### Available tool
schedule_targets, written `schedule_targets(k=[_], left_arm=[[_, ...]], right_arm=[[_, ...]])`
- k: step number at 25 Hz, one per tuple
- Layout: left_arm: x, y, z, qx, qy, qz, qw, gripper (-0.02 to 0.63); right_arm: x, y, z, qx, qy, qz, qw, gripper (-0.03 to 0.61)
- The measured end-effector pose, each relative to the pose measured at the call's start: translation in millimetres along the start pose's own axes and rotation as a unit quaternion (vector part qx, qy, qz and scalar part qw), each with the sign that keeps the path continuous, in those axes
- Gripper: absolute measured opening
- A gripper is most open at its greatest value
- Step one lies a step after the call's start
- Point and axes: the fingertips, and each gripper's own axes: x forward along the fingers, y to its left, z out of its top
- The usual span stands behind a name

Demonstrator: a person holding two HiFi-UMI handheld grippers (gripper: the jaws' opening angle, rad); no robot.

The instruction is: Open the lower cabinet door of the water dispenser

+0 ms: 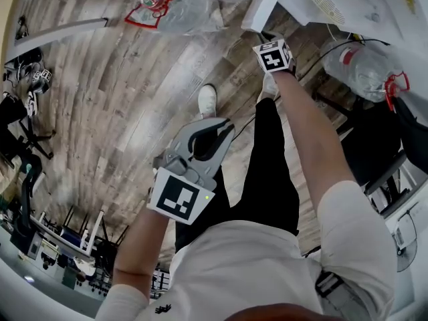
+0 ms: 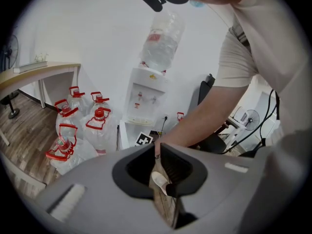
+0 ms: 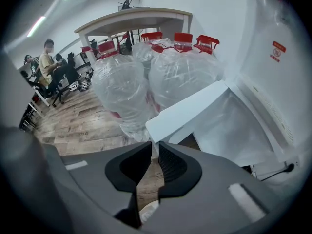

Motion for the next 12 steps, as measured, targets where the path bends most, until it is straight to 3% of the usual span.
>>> schedule_targets(k=[12], left_arm=[[-34.5,34.4,-16.6,-0.026,-0.017,0.028,0.9991,0.060]], right_arm=[[24.7,26.1,44.8,-0.032,-0.004,0.006,0.999,0.046]])
